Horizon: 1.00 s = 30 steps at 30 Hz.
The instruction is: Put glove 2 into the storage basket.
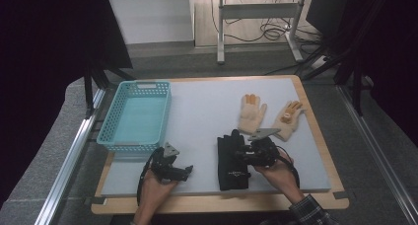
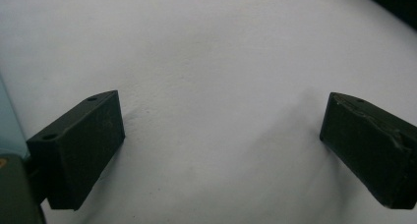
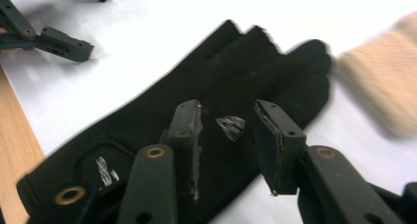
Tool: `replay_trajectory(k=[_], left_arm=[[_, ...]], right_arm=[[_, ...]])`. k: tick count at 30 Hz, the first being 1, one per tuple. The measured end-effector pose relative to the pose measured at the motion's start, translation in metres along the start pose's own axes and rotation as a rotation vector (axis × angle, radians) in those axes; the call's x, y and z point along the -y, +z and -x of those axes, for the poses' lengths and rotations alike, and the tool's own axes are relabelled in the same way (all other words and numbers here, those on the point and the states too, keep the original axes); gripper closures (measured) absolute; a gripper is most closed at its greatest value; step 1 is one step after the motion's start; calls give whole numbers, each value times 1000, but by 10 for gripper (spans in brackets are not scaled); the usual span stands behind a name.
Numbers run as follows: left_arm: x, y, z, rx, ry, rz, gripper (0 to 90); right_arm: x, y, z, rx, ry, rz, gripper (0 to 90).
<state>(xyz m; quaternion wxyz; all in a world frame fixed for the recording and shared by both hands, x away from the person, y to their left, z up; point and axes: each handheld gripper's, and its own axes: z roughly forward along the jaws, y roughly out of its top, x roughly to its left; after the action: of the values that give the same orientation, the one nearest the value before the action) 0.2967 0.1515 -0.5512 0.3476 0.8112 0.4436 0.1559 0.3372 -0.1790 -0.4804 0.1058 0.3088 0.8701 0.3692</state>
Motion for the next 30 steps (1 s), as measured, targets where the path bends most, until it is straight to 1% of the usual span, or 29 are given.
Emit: replay_trajectory(k=[1, 3, 4, 5, 6, 8, 10, 11, 13, 16, 21, 24, 26, 29, 30], left_arm=[[0, 0, 0, 0, 0, 0, 32], [0, 0, 0, 1, 3, -3, 33], [0, -1, 0, 0, 3, -3, 34], [0, -1, 0, 0, 3, -2, 36], [0, -1, 0, -1, 4, -3, 41], [1, -3, 0, -3, 3, -4, 48], [2, -5, 0, -8, 1, -11, 51], [3, -6, 0, -8, -3, -13, 53], [5, -9, -1, -20, -8, -20, 53], [8, -13, -3, -31, -20, -22, 48], [14, -18, -10, -49, -36, -25, 40], [16, -18, -11, -53, -33, -17, 24], [17, -18, -12, -62, -15, -15, 5], [17, -17, -14, -51, -28, -16, 0], [18, -17, -14, -49, -32, -8, 0]], right_arm=[[3, -3, 4, 1, 3, 0, 703], [14, -6, 9, 0, 24, -17, 797], [18, -6, 10, -6, 27, -23, 835], [25, -5, 11, -13, 20, -30, 868], [35, -3, 10, -12, 13, -45, 883], [45, -1, 8, -20, 23, -62, 884], [53, 3, 7, -33, 28, -65, 885], [56, 3, 6, -35, 31, -53, 885], [56, 5, 3, -54, 37, -39, 885], [53, 10, -2, -56, 22, -32, 885], [45, 22, -8, -80, 9, -21, 884], [40, 29, -13, -87, -3, -18, 884], [35, 35, -17, -87, -11, -17, 882], [25, 46, -23, -88, -28, -15, 882], [23, 49, -25, -88, -33, -15, 882]])
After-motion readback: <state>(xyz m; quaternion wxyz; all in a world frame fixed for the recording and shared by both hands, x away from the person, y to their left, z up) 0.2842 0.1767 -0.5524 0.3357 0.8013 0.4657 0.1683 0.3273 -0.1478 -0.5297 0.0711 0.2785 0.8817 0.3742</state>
